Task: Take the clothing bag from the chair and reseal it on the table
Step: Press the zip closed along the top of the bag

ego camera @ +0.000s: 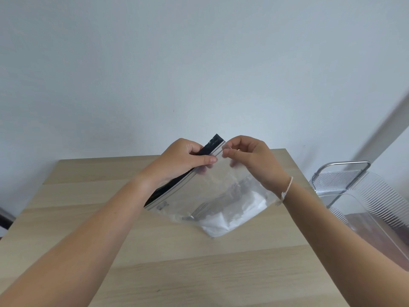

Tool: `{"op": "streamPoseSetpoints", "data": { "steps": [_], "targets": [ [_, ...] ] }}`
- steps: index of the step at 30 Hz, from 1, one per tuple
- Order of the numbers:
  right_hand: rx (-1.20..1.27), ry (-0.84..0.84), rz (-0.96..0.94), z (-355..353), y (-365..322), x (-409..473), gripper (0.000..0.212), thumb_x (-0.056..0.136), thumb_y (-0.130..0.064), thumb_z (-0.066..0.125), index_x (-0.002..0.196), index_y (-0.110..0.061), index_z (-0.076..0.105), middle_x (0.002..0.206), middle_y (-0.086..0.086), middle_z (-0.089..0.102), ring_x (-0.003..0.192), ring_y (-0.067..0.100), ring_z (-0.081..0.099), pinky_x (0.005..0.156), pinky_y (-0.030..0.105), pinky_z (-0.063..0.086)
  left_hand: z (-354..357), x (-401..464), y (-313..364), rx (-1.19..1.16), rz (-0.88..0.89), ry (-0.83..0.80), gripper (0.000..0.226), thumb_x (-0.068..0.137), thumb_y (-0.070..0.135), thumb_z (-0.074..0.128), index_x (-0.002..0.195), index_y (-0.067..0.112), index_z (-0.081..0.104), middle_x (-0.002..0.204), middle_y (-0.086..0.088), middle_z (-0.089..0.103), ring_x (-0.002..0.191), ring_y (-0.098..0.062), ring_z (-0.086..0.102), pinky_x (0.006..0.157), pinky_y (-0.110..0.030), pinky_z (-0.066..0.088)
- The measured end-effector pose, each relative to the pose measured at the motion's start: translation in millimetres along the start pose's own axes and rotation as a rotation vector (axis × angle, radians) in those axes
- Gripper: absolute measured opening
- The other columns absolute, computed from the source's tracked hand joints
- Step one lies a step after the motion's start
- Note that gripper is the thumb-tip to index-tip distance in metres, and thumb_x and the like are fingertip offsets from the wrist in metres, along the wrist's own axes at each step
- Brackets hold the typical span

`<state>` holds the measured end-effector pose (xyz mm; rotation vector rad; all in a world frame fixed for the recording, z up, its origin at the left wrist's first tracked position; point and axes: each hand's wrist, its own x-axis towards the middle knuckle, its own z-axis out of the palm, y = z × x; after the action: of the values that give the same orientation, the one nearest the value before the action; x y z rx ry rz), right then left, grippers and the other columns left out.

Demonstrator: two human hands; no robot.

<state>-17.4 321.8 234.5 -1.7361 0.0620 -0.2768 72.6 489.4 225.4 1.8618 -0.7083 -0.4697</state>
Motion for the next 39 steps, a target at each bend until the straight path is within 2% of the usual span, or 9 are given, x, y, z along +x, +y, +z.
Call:
{"op": "streamPoseSetpoints", "data": {
  "steps": [3, 6, 14, 18, 24, 29, 31, 34, 39],
  "targets": [
    [-0.002, 0.012, 0.005, -0.2, 0.5, 0.0, 0.016, 0.079, -0.006, 0.066, 0.07, -0.02, 0.064, 0.071, -0.002, 0.063, 0.052, 0.005, 0.053, 0.055, 0.013, 0.047, -0.5, 1.1, -2.4, 0.002, -0.001, -0.009, 0.022, 0.072, 0.034, 0.074, 0.083, 0.015, 0.074, 0.079, 0.002, 0.076, 0.072, -0.015, 0.07, 0.079, -0.027, 0.056],
    [-0.007, 0.002, 0.008, 0.1, 0.7, 0.0, 0.015, 0.08, -0.007, 0.065, 0.071, -0.019, 0.064, 0.071, -0.002, 0.063, 0.051, 0.005, 0.053, 0.055, 0.013, 0.046, -0.8, 0.7, -3.6, -0.009, 0.0, -0.015, 0.02, 0.07, 0.033, 0.075, 0.084, 0.019, 0.074, 0.078, 0.002, 0.075, 0.072, -0.015, 0.07, 0.082, -0.033, 0.056],
    [0.006, -0.002, 0.006, 0.9, 1.4, -0.5, 0.014, 0.08, -0.004, 0.064, 0.073, -0.016, 0.064, 0.072, -0.001, 0.062, 0.051, 0.001, 0.053, 0.054, 0.012, 0.046, 0.0, 0.9, -3.1, -0.026, 0.012, -0.019, 0.007, 0.071, 0.026, 0.075, 0.078, 0.025, 0.076, 0.073, 0.004, 0.074, 0.066, -0.011, 0.067, 0.073, -0.023, 0.056],
    [0.0, 0.003, 0.01, 0.8, 2.4, -0.2, 0.013, 0.08, -0.005, 0.065, 0.073, -0.016, 0.064, 0.07, -0.002, 0.062, 0.051, 0.003, 0.053, 0.054, 0.012, 0.046, 0.5, 1.1, -3.8, -0.009, 0.005, -0.012, 0.008, 0.074, 0.025, 0.074, 0.08, 0.019, 0.075, 0.078, 0.001, 0.075, 0.071, -0.014, 0.069, 0.076, -0.027, 0.056],
    [-0.021, 0.004, 0.011, 1.1, 2.4, 0.2, 0.012, 0.08, -0.007, 0.064, 0.073, -0.016, 0.064, 0.069, -0.001, 0.063, 0.049, 0.005, 0.052, 0.054, 0.013, 0.046, 0.9, 1.0, -2.9, 0.011, 0.006, -0.006, 0.012, 0.074, 0.026, 0.074, 0.078, 0.015, 0.074, 0.069, 0.006, 0.074, 0.065, -0.009, 0.069, 0.066, -0.016, 0.054],
    [-0.027, 0.004, 0.012, 1.4, 1.8, -0.2, 0.012, 0.081, -0.006, 0.063, 0.073, -0.015, 0.063, 0.069, -0.001, 0.063, 0.051, 0.007, 0.052, 0.055, 0.015, 0.046, 2.3, 1.0, -2.8, 0.04, 0.01, 0.016, 0.013, 0.076, 0.024, 0.073, 0.08, 0.012, 0.074, 0.071, 0.001, 0.074, 0.069, -0.014, 0.069, 0.079, -0.03, 0.055],
    [-0.02, 0.005, 0.009, 2.1, 1.6, -0.2, 0.014, 0.081, -0.006, 0.062, 0.071, -0.016, 0.063, 0.068, -0.002, 0.063, 0.051, 0.007, 0.052, 0.055, 0.015, 0.045, 3.5, 0.6, -2.9, 0.04, 0.017, 0.017, 0.011, 0.077, 0.023, 0.072, 0.08, 0.012, 0.073, 0.07, 0.001, 0.074, 0.069, -0.014, 0.068, 0.079, -0.032, 0.054],
    [-0.016, 0.01, 0.004, 2.6, 1.7, -0.3, 0.016, 0.081, -0.006, 0.062, 0.069, -0.017, 0.062, 0.066, -0.002, 0.064, 0.05, 0.005, 0.052, 0.054, 0.013, 0.045, 5.0, 0.4, -3.5, 0.028, 0.039, 0.012, 0.004, 0.078, 0.02, 0.071, 0.074, 0.019, 0.072, 0.062, 0.007, 0.071, 0.063, -0.009, 0.066, 0.075, -0.026, 0.053],
    [-0.012, 0.007, 0.01, 3.6, 2.1, -0.7, 0.018, 0.079, -0.004, 0.063, 0.067, -0.018, 0.063, 0.061, -0.009, 0.064, 0.051, 0.004, 0.053, 0.054, 0.013, 0.045, 5.5, -0.5, -3.2, 0.026, 0.084, -0.036, 0.013, 0.08, 0.015, 0.069, 0.07, 0.024, 0.068, 0.057, 0.01, 0.066, 0.058, -0.004, 0.061, 0.067, -0.017, 0.049]
  ]
}}
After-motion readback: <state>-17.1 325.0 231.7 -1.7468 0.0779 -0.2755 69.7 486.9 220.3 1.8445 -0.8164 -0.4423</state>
